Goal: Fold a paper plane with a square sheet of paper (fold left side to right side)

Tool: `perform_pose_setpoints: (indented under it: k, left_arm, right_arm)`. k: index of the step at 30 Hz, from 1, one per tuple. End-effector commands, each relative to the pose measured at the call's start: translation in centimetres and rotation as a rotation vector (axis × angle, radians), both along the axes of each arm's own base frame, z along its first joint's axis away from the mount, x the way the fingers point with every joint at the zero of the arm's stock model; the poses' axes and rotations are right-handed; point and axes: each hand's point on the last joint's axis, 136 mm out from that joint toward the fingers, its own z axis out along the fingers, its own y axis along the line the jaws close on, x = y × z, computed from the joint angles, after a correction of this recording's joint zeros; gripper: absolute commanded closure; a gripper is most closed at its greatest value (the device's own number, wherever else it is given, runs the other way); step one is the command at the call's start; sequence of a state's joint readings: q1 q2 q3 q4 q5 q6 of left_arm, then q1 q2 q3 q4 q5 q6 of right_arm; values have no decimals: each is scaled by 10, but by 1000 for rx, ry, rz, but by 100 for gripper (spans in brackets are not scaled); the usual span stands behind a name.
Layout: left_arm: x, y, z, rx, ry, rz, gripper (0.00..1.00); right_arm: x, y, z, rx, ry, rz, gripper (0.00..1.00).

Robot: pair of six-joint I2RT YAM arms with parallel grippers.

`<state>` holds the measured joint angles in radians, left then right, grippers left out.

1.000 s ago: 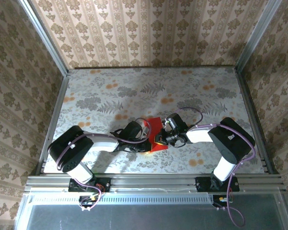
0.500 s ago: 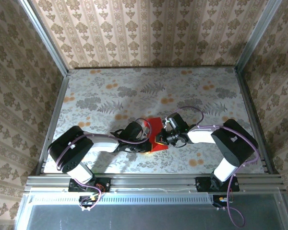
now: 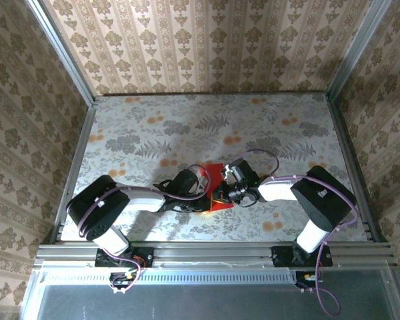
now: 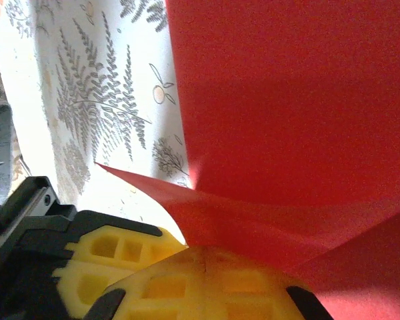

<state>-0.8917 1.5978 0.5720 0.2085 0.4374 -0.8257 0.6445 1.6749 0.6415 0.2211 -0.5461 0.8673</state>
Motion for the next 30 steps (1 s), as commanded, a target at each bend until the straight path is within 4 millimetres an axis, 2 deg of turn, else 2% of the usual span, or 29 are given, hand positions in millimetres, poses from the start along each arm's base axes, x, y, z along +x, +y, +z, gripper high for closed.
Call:
perform_pose_setpoints:
  k: [1, 13, 30]
  left_arm:
    - [-12, 21, -28, 132, 42, -1, 100]
    - [-19, 35, -38, 202, 71, 1, 100]
    - [-25, 41, -47, 212, 90, 5, 100]
  right_arm:
    - [-1, 3, -6, -5, 16, 11, 100]
    - [3, -15, -25, -92, 11, 2, 100]
    - [40, -46, -23, -127, -20, -60, 100]
